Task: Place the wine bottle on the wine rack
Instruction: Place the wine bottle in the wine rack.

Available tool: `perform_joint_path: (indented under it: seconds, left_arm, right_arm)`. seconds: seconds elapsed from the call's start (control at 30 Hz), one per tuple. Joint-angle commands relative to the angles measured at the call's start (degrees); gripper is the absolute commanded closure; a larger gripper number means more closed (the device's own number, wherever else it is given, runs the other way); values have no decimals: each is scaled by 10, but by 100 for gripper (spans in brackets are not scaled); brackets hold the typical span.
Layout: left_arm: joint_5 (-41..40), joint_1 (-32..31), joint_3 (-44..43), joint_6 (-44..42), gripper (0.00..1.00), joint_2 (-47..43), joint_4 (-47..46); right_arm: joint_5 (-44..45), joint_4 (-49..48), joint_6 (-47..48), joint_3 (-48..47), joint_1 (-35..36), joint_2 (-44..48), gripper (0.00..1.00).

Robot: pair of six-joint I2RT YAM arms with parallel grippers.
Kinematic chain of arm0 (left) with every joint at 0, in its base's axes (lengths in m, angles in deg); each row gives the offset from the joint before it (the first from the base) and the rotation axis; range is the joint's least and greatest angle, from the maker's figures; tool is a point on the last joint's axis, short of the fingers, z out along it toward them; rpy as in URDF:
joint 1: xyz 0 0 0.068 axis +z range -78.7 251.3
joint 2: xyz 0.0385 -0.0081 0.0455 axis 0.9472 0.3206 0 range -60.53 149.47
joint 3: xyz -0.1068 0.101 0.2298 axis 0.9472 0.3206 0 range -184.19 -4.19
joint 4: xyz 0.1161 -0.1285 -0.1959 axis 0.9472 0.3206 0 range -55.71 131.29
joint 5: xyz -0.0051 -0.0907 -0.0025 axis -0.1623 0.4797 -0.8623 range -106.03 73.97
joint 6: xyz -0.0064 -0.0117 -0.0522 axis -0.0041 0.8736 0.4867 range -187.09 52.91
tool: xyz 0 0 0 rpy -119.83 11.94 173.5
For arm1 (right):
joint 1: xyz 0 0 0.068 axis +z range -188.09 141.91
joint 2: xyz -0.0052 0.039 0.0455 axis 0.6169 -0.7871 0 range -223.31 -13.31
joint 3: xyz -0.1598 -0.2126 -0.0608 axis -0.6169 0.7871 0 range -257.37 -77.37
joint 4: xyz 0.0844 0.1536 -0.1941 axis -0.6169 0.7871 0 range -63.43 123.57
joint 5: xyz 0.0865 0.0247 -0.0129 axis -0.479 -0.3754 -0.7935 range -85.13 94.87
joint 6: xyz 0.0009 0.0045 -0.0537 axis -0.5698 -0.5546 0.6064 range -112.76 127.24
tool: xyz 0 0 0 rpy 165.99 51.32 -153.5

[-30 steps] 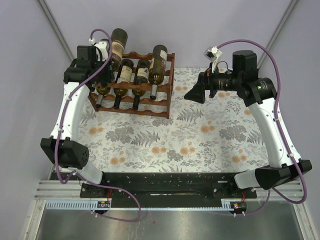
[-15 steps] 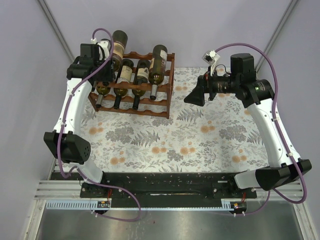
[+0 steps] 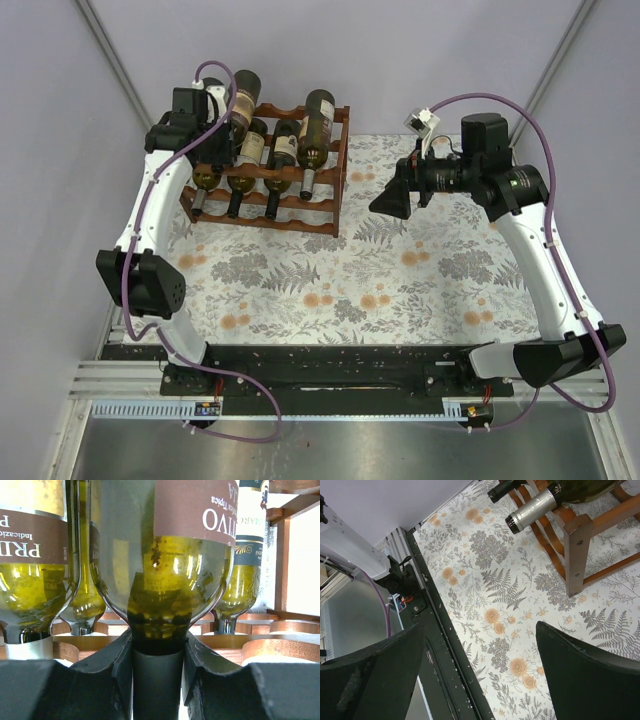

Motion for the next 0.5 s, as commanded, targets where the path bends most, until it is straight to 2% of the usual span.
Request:
perform_joint_path:
  seconds: [0.0, 0.47]
  left_arm:
    - [-15, -2, -38, 8, 100, -16, -81]
    - [-10, -2, -41, -2, 93, -7, -76]
  right_arm:
    - [-11, -16, 12, 4, -4, 19, 0]
    - [-16, -15, 12, 16, -4, 21, 0]
